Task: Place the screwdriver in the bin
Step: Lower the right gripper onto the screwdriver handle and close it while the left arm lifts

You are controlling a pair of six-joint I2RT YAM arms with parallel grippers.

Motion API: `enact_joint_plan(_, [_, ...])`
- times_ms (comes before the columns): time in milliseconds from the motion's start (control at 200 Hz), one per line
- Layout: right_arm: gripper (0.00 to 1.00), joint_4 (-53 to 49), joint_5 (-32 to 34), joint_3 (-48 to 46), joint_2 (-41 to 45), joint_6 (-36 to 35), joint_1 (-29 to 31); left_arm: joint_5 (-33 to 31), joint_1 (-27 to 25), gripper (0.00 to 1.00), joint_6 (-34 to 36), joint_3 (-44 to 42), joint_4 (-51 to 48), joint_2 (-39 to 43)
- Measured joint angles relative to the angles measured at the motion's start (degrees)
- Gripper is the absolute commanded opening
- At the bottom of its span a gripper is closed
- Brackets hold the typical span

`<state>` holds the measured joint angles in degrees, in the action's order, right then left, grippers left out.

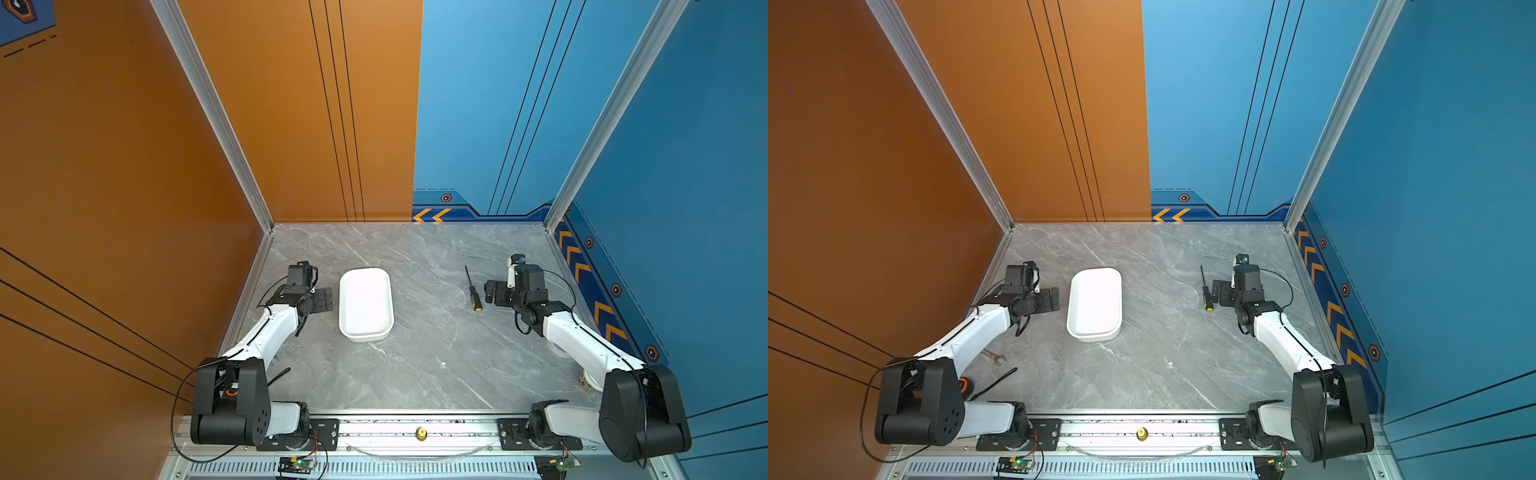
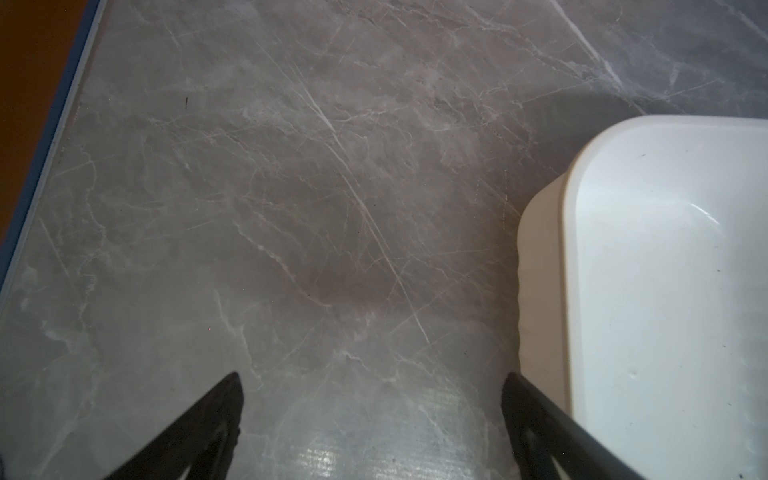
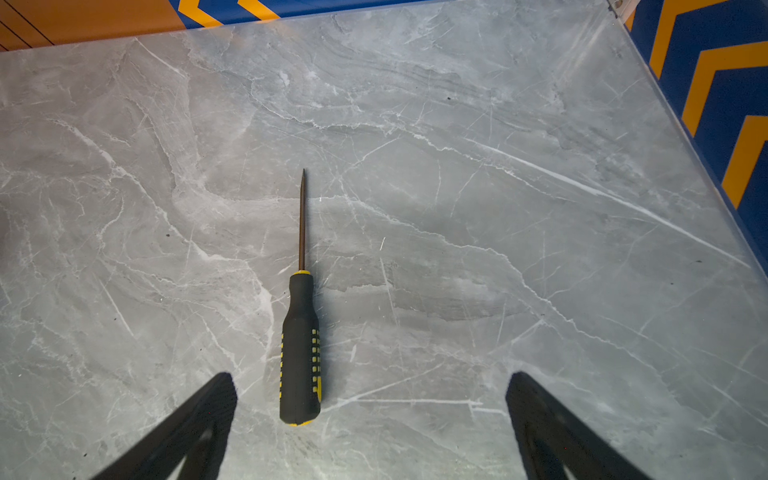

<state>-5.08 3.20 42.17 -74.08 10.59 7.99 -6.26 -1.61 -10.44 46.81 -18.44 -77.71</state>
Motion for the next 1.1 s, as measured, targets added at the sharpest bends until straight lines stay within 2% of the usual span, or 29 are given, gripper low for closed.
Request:
enact_joint_plan(300, [1.0, -1.2, 0.0, 0.0, 0.0, 0.02, 0.33, -0.76, -2.25, 0.98, -1.05, 4.17, -8.41, -3.58])
enact_joint_plan(626, [1.0, -5.88, -0.2, 2.78, -0.48, 0.04, 0.33, -1.07, -6.36, 0.98, -1.03, 5.88, -11.78, -8.22])
enact_joint_plan(801, [0.97, -9.77, -3.17, 8.92, -6.91, 0.02, 0.28, -0.81, -7.34, 0.98, -1.05, 7.85, -12.48, -9.44])
enact_joint_plan(1097, [0.93, -15.06, -6.51, 13.25, -16.81, 0.66, 1.42, -0.15, -8.33, 0.98, -1.03, 11.54, -13.09, -13.03])
